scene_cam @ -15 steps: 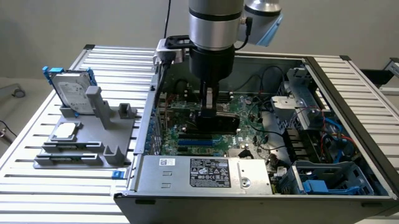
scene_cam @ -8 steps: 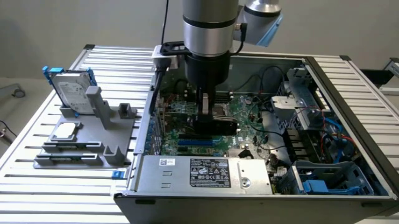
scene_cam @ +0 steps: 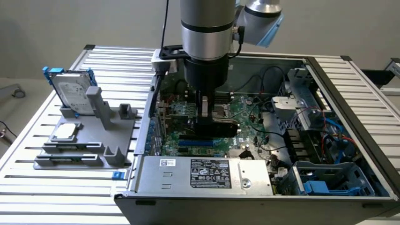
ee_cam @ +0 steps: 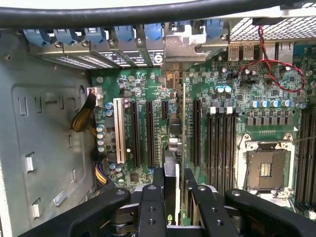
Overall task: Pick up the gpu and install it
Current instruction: 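Insert the gpu into the slot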
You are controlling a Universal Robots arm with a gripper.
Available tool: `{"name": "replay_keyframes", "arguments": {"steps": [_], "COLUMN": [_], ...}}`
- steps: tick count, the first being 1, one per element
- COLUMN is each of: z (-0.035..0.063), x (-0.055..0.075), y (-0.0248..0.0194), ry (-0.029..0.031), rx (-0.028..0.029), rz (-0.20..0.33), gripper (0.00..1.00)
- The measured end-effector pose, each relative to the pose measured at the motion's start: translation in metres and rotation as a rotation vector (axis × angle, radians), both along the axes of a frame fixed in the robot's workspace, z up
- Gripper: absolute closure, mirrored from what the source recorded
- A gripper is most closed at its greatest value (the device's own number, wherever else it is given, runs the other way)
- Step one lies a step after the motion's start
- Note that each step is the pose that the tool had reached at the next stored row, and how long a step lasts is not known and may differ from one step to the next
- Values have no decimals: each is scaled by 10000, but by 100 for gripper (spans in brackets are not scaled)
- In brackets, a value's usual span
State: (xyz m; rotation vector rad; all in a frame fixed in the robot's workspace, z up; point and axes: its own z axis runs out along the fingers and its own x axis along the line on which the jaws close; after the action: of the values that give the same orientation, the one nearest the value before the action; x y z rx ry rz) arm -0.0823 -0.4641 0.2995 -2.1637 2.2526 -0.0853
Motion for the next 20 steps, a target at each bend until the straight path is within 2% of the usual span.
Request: {"name": "replay_keyframes", "arguments": {"steps": [5, 12, 20], "z": [-19, -108, -124], "x": [-12, -26, -28], "y": [1, 0, 1], "ry": [-4, -1, -3], "rx": [7, 2, 6], "rz": [-3, 2, 12], "gripper": [73, 73, 73]}}
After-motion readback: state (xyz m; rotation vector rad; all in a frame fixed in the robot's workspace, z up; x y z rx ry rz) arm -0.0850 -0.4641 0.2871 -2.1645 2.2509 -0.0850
